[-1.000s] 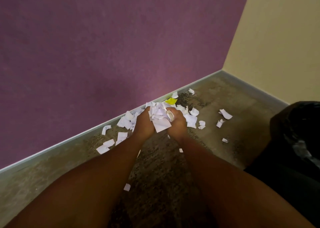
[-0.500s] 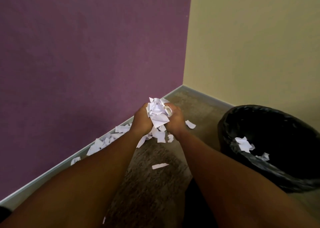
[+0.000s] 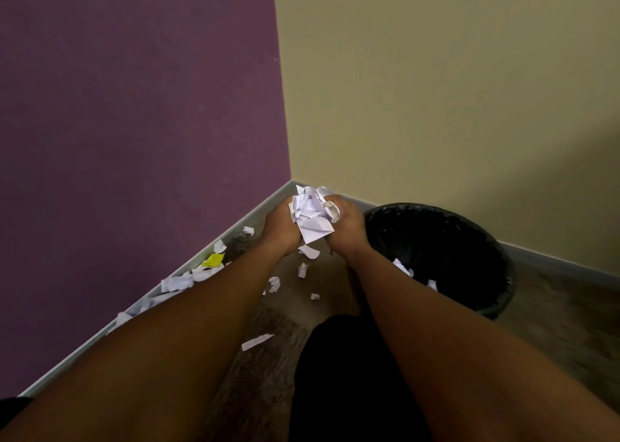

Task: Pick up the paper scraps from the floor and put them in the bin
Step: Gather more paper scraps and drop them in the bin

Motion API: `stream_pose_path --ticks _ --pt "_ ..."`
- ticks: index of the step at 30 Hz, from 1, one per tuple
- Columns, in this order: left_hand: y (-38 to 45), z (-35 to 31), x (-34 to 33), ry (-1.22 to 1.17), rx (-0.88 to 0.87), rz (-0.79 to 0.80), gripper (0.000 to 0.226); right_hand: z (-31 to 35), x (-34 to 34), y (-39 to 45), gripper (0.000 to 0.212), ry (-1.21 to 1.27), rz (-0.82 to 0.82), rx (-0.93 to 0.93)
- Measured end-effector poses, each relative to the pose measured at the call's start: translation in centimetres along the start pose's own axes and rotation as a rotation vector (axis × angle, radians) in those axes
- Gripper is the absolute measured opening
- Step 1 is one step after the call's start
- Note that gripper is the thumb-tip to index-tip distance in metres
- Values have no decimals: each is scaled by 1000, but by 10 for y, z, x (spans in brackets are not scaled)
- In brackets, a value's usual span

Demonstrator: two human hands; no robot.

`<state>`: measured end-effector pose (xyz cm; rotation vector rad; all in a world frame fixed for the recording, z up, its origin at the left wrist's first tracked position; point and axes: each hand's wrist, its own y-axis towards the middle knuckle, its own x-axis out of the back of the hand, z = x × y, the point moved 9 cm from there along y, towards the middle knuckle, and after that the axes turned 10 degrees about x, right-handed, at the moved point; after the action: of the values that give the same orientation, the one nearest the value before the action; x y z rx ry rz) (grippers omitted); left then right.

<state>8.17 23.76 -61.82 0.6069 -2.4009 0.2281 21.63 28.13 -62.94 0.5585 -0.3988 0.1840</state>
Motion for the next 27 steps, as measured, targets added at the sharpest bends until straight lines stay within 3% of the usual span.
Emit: stream_pose_path --ticks 3,5,7,15,17,22,27 --pt "-4 -25 -27 -103 -45 66 24 -15 32 -4 40 30 -17 -104" --pt "-6 -38 -42 -90 -66 84 10 -25 53 -9 45 37 -22 -132" --pt "-7 -45 -58 -62 -68 112 10 -37 69 -15 49 60 -50 -150" --pt "-14 -76 -110 46 -112 259 25 -76 116 -31 45 -38 -67 -302" --pt "-15 -79 -126 89 -127 332 33 -96 121 -37 41 -135 -10 -382" --pt "-29 -76 -149 -13 -48 618 79 -108 129 -52 36 -320 268 -510" --pt "-30 -70 -152 -64 -79 688 80 -111 129 -59 51 -355 330 -583"
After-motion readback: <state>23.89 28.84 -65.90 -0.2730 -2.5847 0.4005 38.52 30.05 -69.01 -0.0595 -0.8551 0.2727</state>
